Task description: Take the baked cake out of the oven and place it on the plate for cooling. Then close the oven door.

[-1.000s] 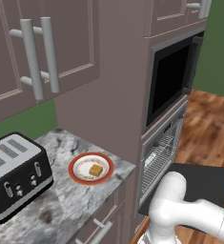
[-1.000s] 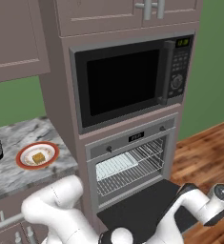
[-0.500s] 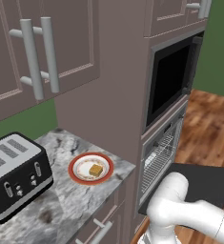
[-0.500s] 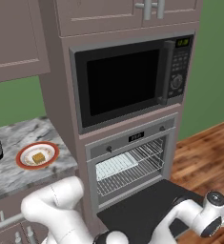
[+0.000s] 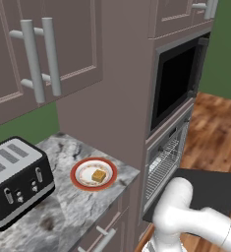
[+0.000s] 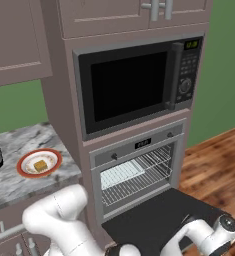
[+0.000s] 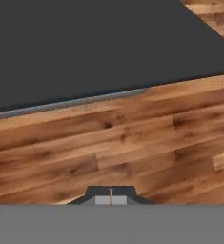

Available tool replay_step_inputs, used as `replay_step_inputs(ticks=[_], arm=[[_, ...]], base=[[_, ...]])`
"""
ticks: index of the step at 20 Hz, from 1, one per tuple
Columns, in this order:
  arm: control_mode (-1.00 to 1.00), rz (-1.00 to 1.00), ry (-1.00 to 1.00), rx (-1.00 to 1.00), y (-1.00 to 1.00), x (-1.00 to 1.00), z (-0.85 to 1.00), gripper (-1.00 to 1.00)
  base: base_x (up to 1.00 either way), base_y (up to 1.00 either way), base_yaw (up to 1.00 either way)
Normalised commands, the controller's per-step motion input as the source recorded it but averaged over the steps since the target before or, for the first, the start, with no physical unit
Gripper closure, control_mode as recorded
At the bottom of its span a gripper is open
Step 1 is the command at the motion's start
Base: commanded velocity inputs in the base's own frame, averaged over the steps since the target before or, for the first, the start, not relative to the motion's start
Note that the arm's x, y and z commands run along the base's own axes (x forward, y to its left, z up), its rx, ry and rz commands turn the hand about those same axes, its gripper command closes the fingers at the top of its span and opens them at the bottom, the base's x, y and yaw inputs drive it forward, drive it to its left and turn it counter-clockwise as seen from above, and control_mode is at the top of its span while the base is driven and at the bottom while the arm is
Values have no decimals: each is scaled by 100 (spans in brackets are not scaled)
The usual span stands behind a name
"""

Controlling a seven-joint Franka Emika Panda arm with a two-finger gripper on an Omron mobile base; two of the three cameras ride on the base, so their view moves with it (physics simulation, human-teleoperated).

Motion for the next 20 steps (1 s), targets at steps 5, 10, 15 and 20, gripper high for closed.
replay_step_inputs(ticks=[5,10,15,20], arm=[[-100,38,4,9,-31,0,-85,100],[-100,29,-2,9,-24,2,-80,100],[-100,25,-19,8,-6,27,-83,100],[-100,26,-27,6,0,33,-98,100]], base=[[0,0,0],[0,0,0],[0,0,0],[0,0,0]])
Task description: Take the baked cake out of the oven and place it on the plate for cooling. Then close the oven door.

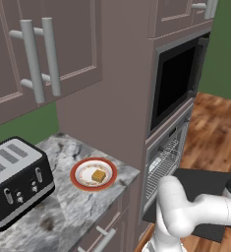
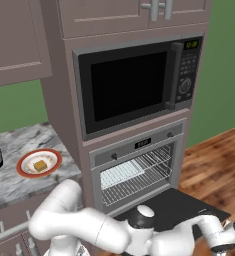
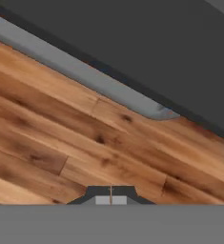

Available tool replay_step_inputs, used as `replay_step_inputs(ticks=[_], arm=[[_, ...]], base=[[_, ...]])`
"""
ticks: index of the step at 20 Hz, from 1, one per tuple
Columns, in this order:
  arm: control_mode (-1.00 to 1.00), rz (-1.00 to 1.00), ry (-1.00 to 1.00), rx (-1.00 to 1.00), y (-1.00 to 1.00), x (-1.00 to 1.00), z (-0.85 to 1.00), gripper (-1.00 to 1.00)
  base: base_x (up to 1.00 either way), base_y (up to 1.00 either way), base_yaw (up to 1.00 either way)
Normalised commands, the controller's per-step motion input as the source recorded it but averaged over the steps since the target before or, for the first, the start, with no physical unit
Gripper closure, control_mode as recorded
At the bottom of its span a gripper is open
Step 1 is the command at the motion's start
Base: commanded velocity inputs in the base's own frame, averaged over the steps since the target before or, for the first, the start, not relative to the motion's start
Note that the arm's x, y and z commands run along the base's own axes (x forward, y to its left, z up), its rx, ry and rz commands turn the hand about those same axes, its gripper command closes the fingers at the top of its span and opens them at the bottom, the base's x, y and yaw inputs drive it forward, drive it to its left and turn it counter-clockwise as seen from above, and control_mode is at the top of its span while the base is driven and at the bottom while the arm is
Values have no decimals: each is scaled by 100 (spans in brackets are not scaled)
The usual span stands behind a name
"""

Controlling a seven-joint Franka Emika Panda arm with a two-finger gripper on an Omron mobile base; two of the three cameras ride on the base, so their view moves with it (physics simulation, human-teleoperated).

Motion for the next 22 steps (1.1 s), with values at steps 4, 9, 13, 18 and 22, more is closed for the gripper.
replay_step_inputs(ticks=[4,9,13,18,22], arm=[[-100,26,-5,11,0,47,-100,100],[-100,23,-24,22,-1,14,-100,100],[-100,21,-37,30,-1,6,-100,100],[-100,28,-58,30,-2,0,-100,100],[-100,43,-71,38,27,25,-58,100]], base=[[0,0,0],[0,0,0],[0,0,0],[0,0,0],[0,0,0]])
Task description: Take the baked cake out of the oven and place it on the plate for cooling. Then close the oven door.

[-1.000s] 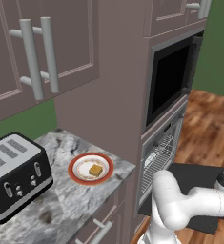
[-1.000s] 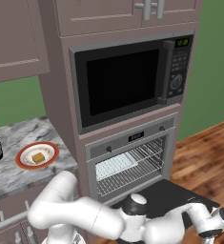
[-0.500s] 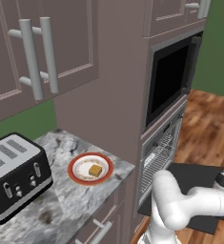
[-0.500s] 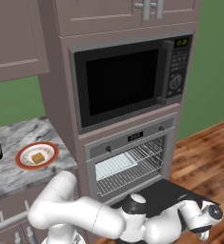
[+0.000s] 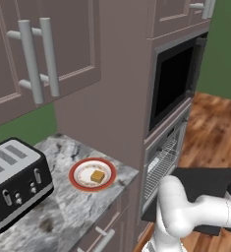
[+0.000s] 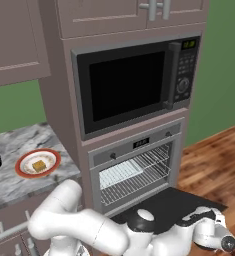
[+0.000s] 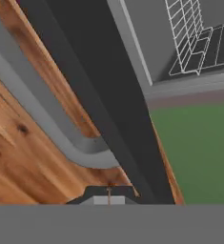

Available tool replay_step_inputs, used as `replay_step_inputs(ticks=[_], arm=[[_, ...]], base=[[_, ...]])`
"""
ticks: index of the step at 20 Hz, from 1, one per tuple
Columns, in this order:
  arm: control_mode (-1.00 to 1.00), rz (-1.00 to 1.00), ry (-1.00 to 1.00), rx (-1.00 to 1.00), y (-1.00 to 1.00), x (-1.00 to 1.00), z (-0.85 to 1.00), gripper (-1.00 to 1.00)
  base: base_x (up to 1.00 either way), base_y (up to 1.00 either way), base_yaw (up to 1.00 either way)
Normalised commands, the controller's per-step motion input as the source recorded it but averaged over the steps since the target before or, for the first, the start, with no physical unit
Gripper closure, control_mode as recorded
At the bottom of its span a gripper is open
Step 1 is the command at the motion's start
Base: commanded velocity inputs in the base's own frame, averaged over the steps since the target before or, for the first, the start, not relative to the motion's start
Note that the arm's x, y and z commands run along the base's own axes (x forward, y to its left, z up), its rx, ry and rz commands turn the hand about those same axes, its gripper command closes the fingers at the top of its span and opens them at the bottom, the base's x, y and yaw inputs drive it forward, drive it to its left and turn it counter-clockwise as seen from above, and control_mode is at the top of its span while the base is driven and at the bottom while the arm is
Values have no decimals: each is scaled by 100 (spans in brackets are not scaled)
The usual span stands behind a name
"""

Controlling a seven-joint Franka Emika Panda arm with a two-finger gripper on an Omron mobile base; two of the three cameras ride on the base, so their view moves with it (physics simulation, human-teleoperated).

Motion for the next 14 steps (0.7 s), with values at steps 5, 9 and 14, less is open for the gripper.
replay_step_inputs(ticks=[5,9,14], arm=[[-100,50,-63,38,49,57,-29,100],[-100,43,-58,32,68,74,-37,100],[-100,34,-49,20,98,79,-88,100]], base=[[0,0,0],[0,0,0],[0,0,0]])
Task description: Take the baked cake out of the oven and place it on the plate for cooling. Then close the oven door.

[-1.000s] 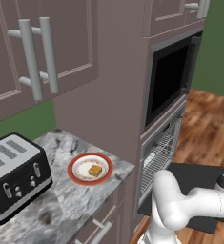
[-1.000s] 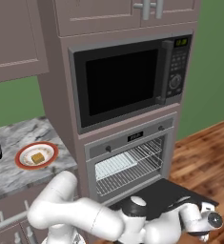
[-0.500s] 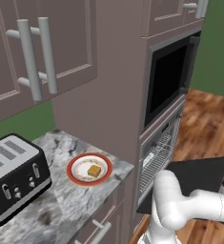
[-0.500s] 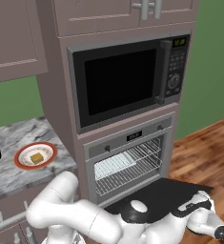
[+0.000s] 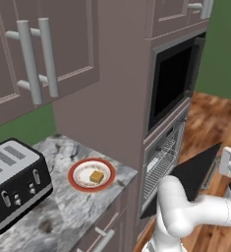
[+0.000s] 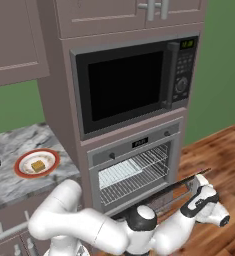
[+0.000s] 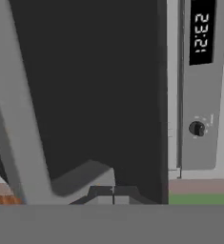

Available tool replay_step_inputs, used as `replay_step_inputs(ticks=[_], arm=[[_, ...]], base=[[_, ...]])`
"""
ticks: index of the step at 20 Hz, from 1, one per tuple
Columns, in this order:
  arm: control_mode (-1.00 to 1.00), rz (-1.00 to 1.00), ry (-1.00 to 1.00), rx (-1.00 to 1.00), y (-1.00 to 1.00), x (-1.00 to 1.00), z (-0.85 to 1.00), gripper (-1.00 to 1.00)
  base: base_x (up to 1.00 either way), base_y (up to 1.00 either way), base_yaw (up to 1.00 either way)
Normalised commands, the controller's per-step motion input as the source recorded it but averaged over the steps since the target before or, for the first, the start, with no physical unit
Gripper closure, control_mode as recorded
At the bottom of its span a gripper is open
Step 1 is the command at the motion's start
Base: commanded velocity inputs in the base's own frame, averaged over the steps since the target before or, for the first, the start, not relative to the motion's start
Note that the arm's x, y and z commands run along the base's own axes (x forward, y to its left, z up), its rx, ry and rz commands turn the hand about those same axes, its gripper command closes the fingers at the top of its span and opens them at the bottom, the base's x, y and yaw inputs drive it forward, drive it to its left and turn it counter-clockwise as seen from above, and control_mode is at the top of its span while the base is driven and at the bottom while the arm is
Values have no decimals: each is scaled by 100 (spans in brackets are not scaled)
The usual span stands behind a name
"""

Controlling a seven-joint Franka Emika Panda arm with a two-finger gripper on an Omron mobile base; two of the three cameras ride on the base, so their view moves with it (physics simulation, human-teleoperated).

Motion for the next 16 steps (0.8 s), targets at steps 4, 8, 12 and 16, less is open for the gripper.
replay_step_inputs(ticks=[4,8,12,16], arm=[[-100,30,-39,10,100,77,-100,100],[-100,25,-30,5,100,89,-100,100],[-100,21,-22,5,100,86,-100,100],[-100,20,-20,1,100,94,-100,100]], base=[[0,0,0],[0,0,0],[0,0,0],[0,0,0]])
